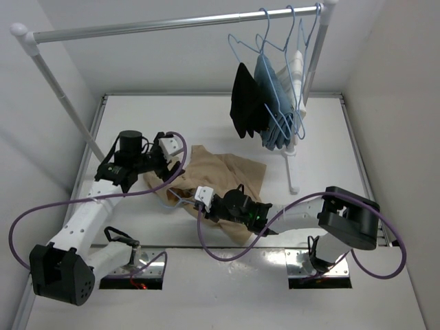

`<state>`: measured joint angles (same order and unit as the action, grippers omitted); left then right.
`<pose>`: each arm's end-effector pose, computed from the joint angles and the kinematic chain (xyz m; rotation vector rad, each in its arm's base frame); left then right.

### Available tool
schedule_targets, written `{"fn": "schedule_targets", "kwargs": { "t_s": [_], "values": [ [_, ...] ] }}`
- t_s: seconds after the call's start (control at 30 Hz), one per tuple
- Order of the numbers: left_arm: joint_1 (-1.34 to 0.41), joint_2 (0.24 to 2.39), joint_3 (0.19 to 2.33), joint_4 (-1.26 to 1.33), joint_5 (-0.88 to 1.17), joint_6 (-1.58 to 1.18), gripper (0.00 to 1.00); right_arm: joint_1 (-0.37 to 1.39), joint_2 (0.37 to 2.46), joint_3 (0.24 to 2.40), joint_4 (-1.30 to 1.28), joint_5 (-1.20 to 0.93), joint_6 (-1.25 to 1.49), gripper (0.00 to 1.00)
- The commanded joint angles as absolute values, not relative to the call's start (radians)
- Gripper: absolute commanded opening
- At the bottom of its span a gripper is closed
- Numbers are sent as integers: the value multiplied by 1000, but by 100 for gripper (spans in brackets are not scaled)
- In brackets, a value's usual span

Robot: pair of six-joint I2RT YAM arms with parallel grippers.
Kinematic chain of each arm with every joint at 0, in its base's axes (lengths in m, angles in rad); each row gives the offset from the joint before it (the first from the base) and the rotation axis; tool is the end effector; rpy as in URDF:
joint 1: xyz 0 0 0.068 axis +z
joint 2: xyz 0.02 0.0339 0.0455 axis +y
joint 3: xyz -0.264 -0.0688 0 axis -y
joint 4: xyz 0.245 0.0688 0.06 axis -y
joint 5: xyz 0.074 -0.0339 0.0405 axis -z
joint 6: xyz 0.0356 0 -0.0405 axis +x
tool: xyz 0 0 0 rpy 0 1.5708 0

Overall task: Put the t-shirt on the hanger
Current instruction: Place tshirt on hanger

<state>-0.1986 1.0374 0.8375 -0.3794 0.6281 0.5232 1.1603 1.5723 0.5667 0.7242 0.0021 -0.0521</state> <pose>0.2153 -0.0647 0.2947 1.0513 1.7748 -0.4737 0.1228 0.2820 0.1723 -1.0946 1.5815 0.7592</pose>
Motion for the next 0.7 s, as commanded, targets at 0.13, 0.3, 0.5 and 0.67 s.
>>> {"fn": "schedule_targets", "kwargs": {
  "t_s": [0.13, 0.3, 0.5, 0.67],
  "values": [
    [-117, 1026, 876, -388, 607, 674, 74, 1163, 1578, 583, 764, -5, -43, 0],
    [37, 1052, 925, -491, 629, 929, 53, 1163, 1569, 565, 793, 18, -34, 0],
    [149, 1138, 1043, -904, 807, 1559, 66, 1163, 1551, 555, 802, 18, -43, 0],
    [135, 1210, 1104, -1299, 756, 1905, 81, 1163, 1551, 537, 813, 18, -52, 0]
  ]
}}
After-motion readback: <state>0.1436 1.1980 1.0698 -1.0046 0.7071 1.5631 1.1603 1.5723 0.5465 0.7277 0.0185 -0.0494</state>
